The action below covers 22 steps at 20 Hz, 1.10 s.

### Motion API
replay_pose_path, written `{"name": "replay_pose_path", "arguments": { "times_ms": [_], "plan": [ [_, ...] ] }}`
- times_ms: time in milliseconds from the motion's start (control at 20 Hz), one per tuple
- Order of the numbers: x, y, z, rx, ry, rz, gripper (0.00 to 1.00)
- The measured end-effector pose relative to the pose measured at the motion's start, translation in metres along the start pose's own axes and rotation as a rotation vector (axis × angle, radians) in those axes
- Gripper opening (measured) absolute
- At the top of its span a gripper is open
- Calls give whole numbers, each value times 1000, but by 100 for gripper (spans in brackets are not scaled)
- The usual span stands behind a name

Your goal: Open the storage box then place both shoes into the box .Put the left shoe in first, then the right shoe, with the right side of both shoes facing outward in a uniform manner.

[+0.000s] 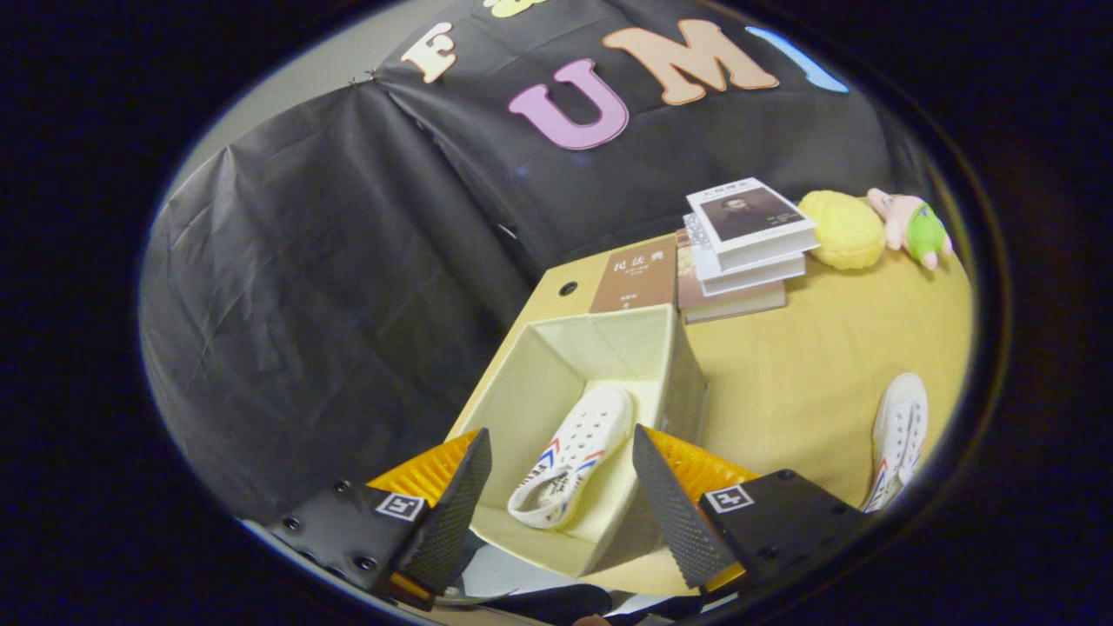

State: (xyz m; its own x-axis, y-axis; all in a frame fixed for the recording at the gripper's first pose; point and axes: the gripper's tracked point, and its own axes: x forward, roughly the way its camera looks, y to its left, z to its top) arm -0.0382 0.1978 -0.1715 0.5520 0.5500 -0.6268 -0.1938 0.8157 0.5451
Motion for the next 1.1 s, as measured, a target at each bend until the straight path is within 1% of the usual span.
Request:
{"name": "replay_pose_path", "arguments": {
  "times_ms": [200, 500, 800, 950, 1100],
  "plan": [
    [-25, -48, 14, -29, -35, -87, 100],
    [-66, -114, 19, -61, -60, -212, 100],
    [-96, -172, 11, -73, -54, -315, 100],
    [-110, -203, 0, -99, -28, -375, 100],
    [-120, -230, -14, -111, 4, -417, 100]
  ]
}}
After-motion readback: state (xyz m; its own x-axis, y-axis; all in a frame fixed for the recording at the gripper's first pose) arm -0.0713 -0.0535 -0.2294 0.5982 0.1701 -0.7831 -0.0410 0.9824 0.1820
